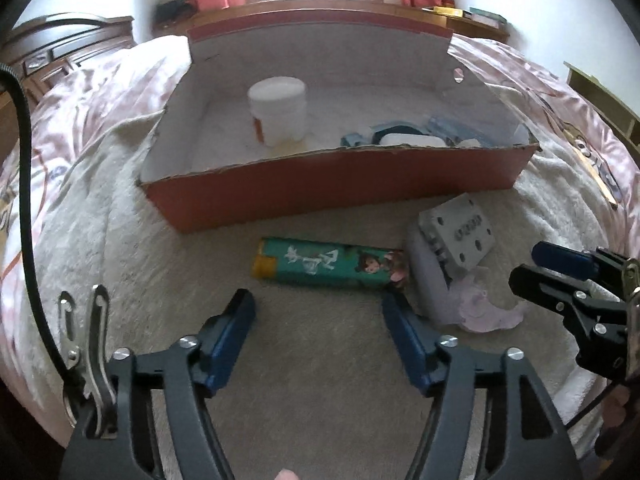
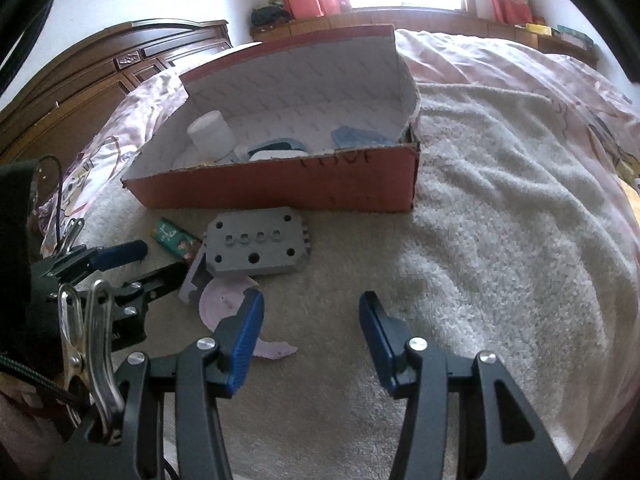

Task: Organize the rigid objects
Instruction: 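Close the left gripper on the green cartoon tube while right approaches the grey block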

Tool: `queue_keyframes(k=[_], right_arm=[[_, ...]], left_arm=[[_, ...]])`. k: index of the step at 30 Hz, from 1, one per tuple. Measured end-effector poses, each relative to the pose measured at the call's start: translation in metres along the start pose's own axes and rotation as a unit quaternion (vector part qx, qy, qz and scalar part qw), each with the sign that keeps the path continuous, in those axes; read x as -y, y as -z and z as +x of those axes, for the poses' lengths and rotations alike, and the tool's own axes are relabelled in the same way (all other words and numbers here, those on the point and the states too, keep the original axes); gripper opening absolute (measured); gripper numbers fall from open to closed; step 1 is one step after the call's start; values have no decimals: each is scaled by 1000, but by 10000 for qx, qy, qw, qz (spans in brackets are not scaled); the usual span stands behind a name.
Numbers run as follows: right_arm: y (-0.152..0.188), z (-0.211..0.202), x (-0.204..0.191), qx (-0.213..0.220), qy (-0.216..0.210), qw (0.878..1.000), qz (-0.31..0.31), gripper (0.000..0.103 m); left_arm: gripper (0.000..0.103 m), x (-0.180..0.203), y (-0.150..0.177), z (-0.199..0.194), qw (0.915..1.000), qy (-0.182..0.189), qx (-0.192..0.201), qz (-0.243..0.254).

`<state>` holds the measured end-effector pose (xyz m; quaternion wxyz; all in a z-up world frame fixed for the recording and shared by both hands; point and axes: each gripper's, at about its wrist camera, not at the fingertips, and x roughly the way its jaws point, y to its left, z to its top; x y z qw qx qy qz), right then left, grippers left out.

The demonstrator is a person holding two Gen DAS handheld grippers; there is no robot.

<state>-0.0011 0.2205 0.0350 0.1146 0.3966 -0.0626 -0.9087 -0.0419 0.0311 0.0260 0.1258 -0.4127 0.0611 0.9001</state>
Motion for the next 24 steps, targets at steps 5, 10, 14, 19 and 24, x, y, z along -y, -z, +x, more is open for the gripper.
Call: queue_keyframes(k=[5, 10, 14, 19, 24], right_arm=[[1, 0, -1, 2, 7, 10000, -24, 52], [1, 1, 0, 9, -10, 10000, -9, 53], [1, 1, 0, 12, -27, 10000, -25, 53], [2, 2, 1, 33, -55, 10000, -12, 55], [3, 3, -1, 58, -52, 10000, -60, 58]], left_arm=[[86, -2, -4, 5, 9998, 170, 50, 52], [91, 2, -8, 10, 9998, 176, 79, 107], [96, 5, -10, 15, 9997, 109, 98, 204], [96, 2, -14, 18, 9998, 156, 68, 120], [94, 2, -15, 17, 9999, 95, 94, 105]])
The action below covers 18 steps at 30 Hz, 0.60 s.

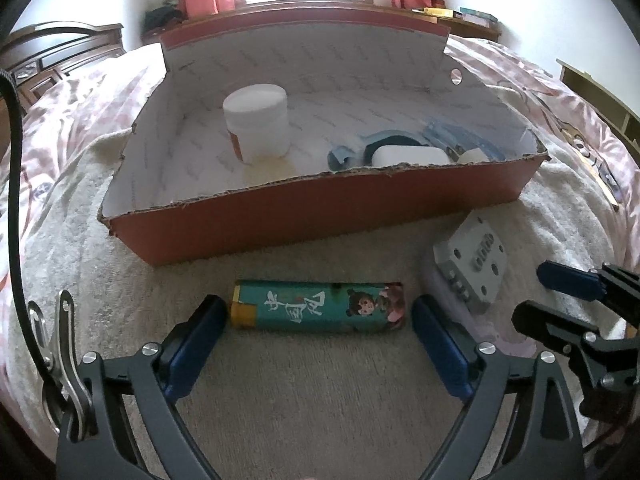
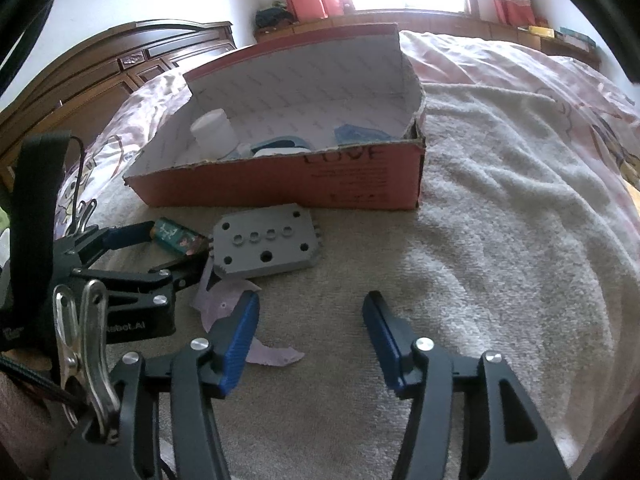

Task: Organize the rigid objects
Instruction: 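Close the left gripper on the green cartoon tube while right approaches the grey block, then grasp the grey holed block with the right gripper while left holds the green tube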

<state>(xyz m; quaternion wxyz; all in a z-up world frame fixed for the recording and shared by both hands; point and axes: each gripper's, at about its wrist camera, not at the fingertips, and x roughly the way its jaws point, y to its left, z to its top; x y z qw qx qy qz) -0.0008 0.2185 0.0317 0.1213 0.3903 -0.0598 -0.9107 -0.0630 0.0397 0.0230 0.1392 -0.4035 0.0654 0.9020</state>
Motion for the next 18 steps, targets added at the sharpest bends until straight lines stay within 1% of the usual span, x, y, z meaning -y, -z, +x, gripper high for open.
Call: queue_keyframes(k=[1, 2, 3, 6, 13, 15, 16, 18], right_arm=[[0, 0, 0, 2, 4, 10000, -9, 59], [0, 0, -1, 4, 5, 10000, -13, 59], [0, 0, -1, 5, 5, 10000, -18, 60], [0, 0, -2, 7, 10, 10000, -35, 61], [-3, 2, -6, -52, 18, 9999, -99, 67], [-7, 4, -9, -69, 10, 9999, -141, 68], [-8, 6, -10, -74, -4, 9998, -168, 70], [-14, 10, -12, -79, -49, 9997, -231, 73]], left_arm=[[90, 0, 0, -1, 10000, -3, 28, -6], [83, -1, 1, -3, 10000, -4, 59, -10], [82, -2, 1, -4, 10000, -14, 93, -18], [82, -4, 2, -6, 9999, -5, 101, -77], [82, -9, 17, -17, 9994, -258, 33, -213], [82, -13, 23, -20, 9988, -360, -14, -332], [82, -17, 26, -21, 9984, -383, -25, -423], [82, -22, 30, -22, 9977, -347, 8, -586]])
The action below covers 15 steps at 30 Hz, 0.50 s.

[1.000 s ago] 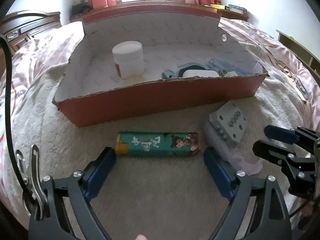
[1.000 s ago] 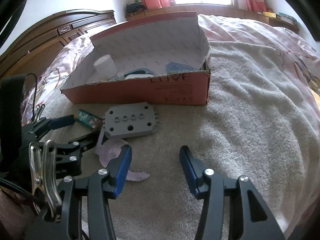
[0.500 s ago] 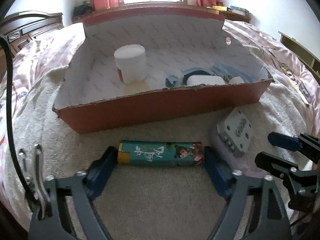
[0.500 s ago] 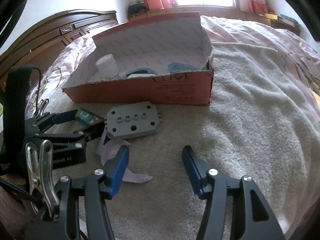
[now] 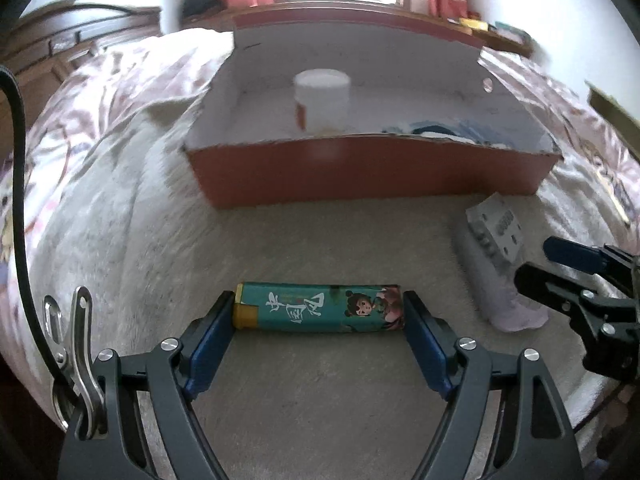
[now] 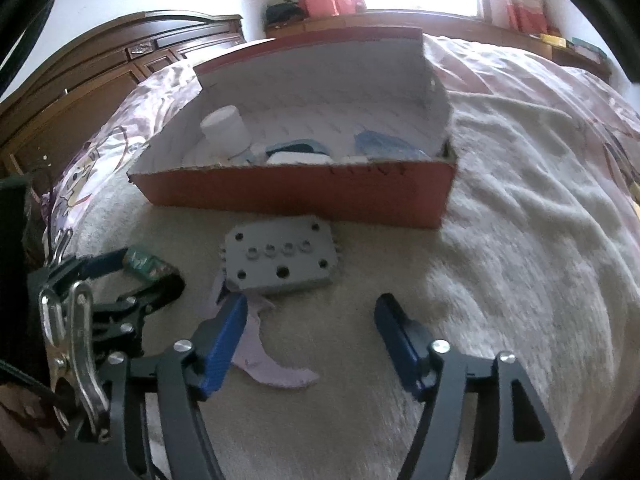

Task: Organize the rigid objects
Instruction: 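Grasp the grey holed block with the right gripper while left holds the green tube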

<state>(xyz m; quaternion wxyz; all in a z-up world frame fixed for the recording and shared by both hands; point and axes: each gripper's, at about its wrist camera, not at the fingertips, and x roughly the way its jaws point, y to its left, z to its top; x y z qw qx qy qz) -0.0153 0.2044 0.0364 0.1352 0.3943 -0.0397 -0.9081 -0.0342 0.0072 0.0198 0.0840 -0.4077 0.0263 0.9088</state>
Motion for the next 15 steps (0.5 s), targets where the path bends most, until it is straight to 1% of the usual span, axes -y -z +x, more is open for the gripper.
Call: queue_keyframes(k=[4, 8, 15], right_arm=[[-12, 8, -4, -24, -86, 10000, -27, 74], [-19, 15, -8, -57, -212, 9998, 6, 74], [-21, 23, -15, -44, -190, 9998, 6, 76]], left_arm=[[82, 1, 2, 0, 10000, -74, 56, 23], [83, -1, 3, 0, 9999, -41, 90, -15], [83, -1, 4, 1, 9999, -50, 155, -4]])
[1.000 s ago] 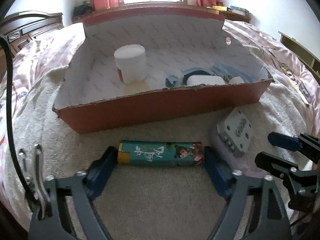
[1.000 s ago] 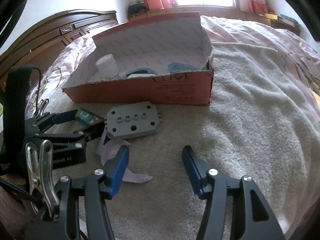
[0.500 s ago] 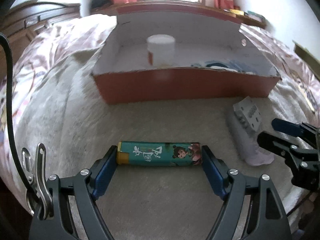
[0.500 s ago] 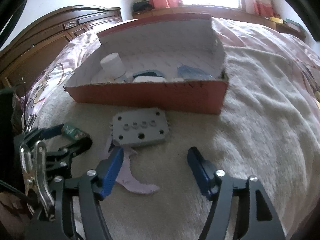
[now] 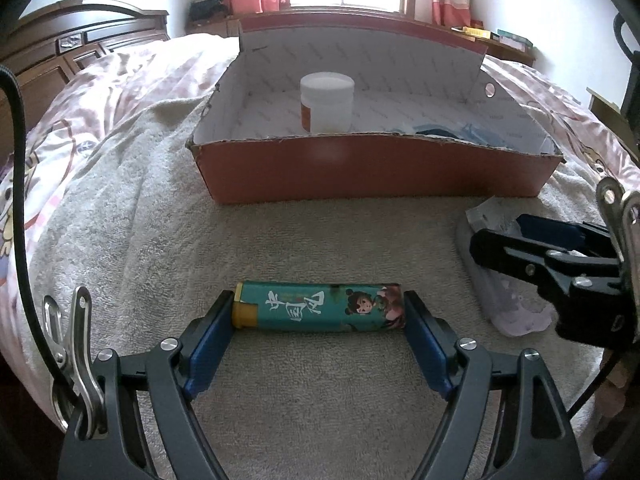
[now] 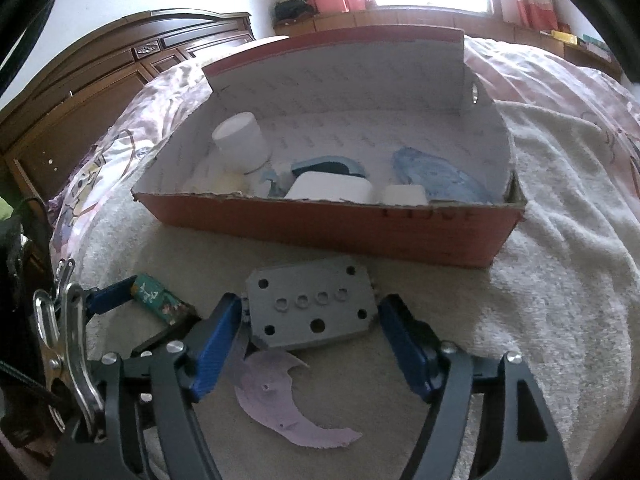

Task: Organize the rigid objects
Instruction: 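Grasp the grey holed block with the right gripper while left holds the green tube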

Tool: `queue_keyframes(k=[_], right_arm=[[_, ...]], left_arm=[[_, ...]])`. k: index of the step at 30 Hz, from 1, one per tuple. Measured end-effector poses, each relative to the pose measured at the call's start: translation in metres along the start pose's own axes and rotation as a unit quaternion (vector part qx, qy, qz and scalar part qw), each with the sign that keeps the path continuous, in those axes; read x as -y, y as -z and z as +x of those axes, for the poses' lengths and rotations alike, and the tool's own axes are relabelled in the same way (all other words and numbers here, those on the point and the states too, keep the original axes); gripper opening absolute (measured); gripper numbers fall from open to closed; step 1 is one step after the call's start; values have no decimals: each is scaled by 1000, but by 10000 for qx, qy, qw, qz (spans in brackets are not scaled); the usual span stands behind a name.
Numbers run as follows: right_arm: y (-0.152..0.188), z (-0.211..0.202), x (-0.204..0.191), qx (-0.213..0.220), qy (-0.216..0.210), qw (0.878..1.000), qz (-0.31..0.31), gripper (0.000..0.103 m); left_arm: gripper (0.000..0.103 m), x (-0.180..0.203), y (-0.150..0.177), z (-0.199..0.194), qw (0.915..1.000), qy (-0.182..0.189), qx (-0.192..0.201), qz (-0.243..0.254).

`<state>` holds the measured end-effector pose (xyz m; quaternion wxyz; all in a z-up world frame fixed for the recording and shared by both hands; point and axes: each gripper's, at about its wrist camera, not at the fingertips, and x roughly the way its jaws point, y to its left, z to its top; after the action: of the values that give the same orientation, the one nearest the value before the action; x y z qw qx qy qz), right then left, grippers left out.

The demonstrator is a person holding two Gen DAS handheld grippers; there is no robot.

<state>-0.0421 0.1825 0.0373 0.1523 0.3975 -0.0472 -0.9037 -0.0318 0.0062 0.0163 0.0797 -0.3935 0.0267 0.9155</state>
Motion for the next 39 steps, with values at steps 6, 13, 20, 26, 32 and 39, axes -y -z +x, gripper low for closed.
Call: queue_keyframes(k=[6, 13, 20, 26, 32, 39], right_arm=[[2, 1, -4, 92, 80, 9998, -187, 75], [5, -3, -1, 182, 68, 9997, -145, 74], [11, -21, -5, 399, 152, 9988, -251, 74], [13, -35, -2, 486, 114, 9984, -253, 74], [15, -42, 5, 474, 31, 9988, -69, 75], [13, -49, 9, 567, -8, 9984, 15, 75]], left_arm=[[83, 0, 0, 0, 10000, -2, 14, 5], [83, 1, 2, -1, 10000, -8, 70, -8], [83, 1, 2, -1, 10000, -9, 86, -11], [82, 1, 2, -2, 10000, -22, 84, -20], [82, 1, 0, -8, 9999, -29, 108, -64], [82, 3, -8, -23, 9996, 8, 273, -31]])
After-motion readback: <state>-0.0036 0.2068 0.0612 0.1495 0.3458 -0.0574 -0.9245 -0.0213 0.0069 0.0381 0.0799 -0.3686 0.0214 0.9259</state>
